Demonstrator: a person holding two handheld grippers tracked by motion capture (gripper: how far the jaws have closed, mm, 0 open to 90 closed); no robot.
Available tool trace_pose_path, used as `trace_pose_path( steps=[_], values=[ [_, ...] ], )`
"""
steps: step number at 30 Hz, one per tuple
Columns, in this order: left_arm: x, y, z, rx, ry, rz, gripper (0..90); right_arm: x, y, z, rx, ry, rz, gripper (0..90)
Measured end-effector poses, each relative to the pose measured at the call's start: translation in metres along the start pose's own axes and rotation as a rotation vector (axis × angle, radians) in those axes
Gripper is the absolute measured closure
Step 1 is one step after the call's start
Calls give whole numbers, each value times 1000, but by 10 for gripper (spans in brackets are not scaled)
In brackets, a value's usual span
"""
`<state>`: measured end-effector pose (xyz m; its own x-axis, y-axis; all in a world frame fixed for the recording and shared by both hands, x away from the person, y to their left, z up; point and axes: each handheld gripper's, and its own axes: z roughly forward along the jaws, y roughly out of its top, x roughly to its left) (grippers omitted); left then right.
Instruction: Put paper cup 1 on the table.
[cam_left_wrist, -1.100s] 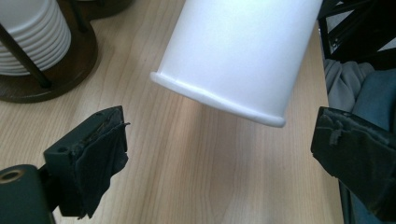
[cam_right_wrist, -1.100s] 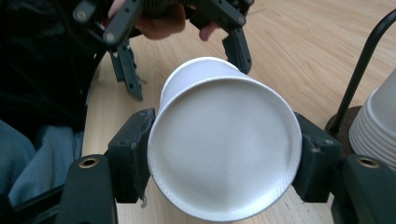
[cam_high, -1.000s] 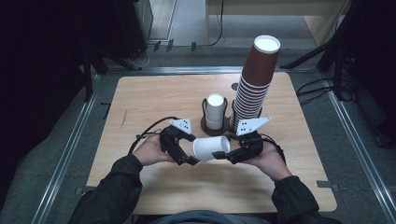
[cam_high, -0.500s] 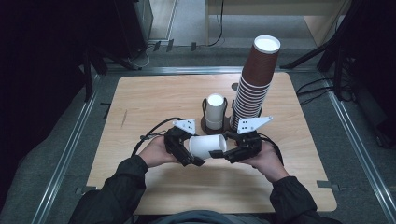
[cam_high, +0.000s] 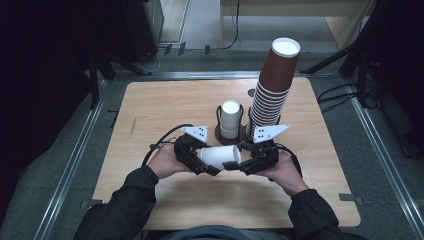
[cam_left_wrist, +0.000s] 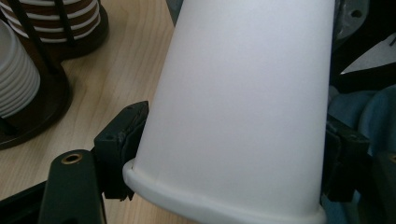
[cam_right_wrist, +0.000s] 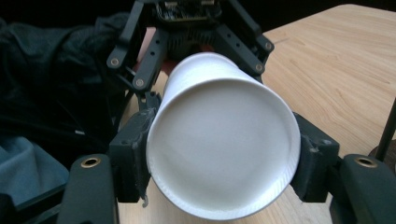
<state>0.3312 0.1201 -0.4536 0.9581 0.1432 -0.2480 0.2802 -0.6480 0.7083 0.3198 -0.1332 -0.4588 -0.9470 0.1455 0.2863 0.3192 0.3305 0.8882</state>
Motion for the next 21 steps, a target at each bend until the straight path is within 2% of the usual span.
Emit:
trace_pose_path(
  steps=[4,9,11,15,21],
  values=[
    [2,-2,-6,22,23,5,237,1,0,0,19,-25,-12,253],
    [1,-5,-17,17,33,0,237,1,-2,0,97,-58,-32,250],
    [2,-5,-20,35,53,3,237,1,-3,3,130,-74,-41,251],
    [2,-5,-21,62,65,-3,236,0,-6,8,193,-96,-41,254],
    [-1,-2,-19,129,108,29,236,-1,-10,14,267,-126,-50,255]
  ],
)
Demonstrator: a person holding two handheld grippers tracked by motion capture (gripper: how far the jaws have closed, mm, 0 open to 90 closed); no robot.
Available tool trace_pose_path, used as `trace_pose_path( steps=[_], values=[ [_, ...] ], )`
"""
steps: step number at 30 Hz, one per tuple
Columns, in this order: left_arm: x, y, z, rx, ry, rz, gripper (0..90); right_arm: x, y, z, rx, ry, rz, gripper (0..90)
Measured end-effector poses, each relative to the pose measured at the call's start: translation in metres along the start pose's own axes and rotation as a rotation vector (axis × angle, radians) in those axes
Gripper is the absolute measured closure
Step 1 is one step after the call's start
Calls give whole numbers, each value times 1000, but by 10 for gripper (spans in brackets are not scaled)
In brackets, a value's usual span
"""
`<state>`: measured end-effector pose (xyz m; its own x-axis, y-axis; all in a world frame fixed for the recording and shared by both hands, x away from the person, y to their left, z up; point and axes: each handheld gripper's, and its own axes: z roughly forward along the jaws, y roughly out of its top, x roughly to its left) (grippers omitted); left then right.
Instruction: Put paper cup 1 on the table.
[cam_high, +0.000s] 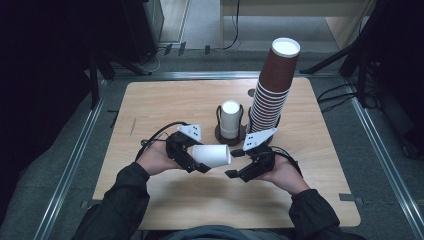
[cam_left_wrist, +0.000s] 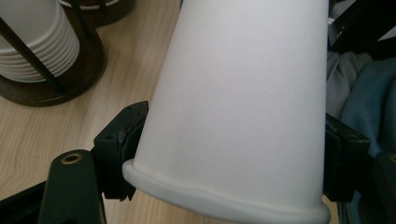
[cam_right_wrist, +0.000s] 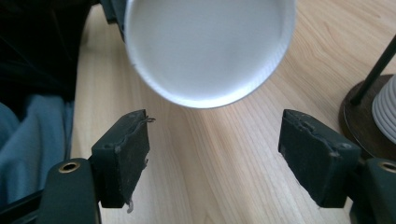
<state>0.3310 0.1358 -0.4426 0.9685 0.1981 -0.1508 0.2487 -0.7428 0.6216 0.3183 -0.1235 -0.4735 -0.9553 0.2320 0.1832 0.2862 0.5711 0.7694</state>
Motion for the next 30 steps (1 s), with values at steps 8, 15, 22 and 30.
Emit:
trace_pose_path(
  steps=[8,15,22,30],
  values=[
    [-2,5,9,111,36,21,236,1,-2,6,56,-17,-21,254],
    [-1,4,19,189,37,18,236,2,-2,8,66,-24,-38,255],
    [-1,5,29,246,55,27,237,3,0,12,76,-35,-60,245],
    [-3,12,40,287,46,45,236,5,1,17,96,-43,-92,242]
  ],
)
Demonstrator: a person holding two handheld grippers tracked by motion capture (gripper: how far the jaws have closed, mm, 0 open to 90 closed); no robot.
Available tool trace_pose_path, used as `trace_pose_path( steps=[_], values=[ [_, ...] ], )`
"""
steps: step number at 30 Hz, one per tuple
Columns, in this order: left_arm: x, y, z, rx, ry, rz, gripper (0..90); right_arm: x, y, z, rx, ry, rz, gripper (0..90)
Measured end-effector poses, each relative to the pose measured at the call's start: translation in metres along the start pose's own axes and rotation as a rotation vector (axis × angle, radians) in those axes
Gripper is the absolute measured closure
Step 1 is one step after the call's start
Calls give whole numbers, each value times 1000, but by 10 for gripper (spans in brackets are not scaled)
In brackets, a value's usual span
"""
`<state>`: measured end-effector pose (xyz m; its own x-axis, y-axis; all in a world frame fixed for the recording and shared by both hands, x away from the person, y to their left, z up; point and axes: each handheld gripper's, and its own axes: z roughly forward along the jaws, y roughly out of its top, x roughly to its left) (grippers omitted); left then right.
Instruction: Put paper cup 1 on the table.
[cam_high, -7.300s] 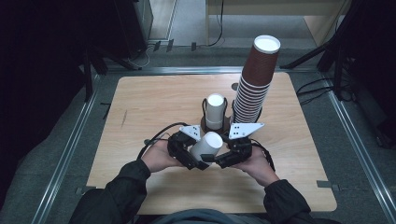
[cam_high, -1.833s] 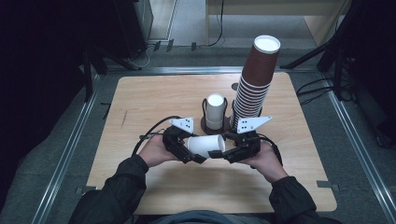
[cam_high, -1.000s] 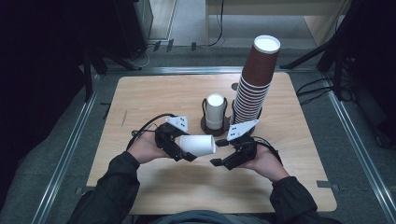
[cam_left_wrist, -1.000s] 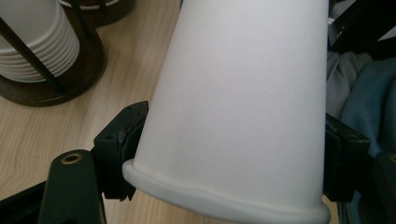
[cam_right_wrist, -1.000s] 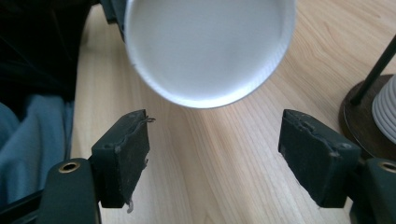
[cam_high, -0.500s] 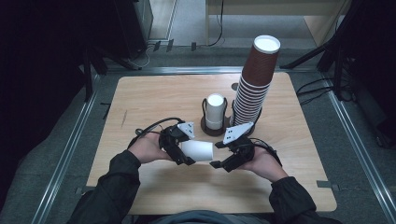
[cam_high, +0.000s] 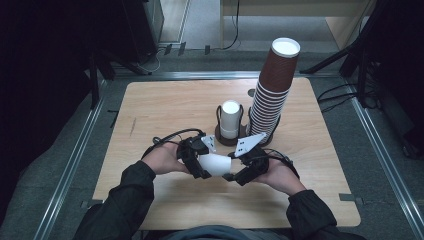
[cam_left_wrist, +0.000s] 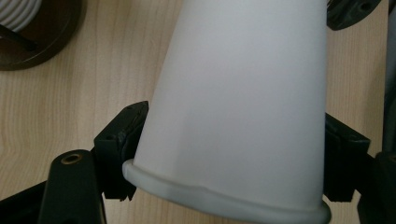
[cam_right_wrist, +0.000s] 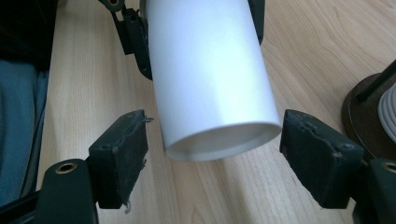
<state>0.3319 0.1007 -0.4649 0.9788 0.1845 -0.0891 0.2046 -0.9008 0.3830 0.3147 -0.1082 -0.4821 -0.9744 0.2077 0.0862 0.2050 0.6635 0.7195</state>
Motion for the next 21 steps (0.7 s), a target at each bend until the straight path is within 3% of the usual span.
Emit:
trace_pose_path(
  steps=[13,21],
  values=[
    [-10,9,6,27,-22,40,236,7,4,14,44,8,-53,253],
    [-11,10,8,33,-16,51,235,10,6,15,67,22,-91,339]
  ],
)
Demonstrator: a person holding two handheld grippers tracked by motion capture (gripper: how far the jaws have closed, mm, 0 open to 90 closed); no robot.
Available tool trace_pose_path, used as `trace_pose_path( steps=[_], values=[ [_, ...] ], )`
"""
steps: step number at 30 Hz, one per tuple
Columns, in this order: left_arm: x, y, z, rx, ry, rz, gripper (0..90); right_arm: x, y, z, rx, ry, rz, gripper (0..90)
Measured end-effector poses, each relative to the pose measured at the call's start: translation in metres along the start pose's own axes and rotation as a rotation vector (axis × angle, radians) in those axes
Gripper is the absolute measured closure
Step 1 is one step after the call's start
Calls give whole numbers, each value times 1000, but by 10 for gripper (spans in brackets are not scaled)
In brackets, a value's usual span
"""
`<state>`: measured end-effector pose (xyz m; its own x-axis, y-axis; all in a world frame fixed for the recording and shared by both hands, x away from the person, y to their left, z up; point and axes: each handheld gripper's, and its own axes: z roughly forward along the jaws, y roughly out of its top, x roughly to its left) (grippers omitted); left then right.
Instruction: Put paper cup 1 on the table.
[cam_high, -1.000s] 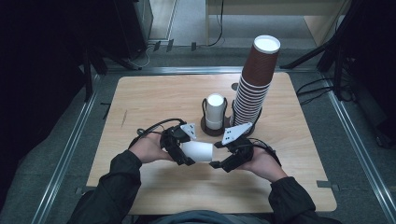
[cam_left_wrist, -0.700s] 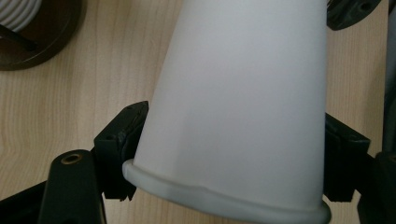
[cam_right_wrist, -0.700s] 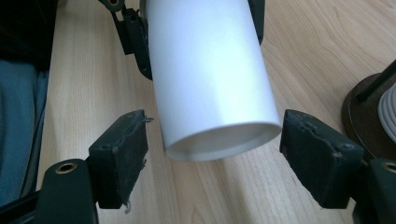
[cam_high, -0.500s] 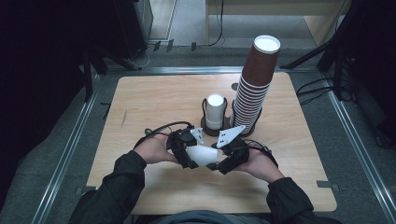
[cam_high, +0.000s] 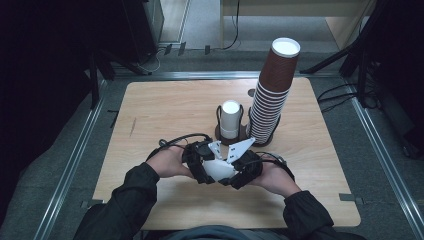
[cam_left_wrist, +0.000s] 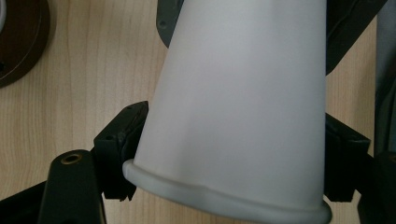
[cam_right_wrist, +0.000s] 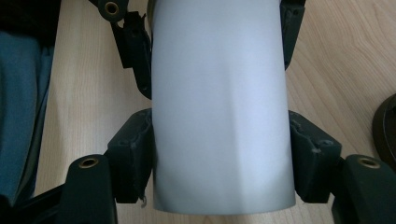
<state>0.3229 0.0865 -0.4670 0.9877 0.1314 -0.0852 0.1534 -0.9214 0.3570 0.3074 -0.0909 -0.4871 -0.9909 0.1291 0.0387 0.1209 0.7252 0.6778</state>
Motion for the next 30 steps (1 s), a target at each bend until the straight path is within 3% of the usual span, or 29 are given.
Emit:
trace_pose_path(
  steps=[5,9,13,18,28,30],
  values=[
    [1,-1,-2,-16,-2,2,225,0,1,-1,-1,5,0,342],
    [2,-3,-4,-39,-17,-34,185,0,1,-3,-11,-4,-10,340],
    [5,-8,-8,-57,7,-38,130,-1,0,-5,-6,-4,-10,338],
    [8,-18,-15,-95,15,-59,126,-5,-3,-9,-19,-15,0,336],
    [12,-36,-30,-222,10,-89,123,-9,-8,-18,-60,-24,24,333],
    [13,-40,-33,-251,-7,-100,123,-10,-9,-20,-71,-21,25,334]
  ],
)
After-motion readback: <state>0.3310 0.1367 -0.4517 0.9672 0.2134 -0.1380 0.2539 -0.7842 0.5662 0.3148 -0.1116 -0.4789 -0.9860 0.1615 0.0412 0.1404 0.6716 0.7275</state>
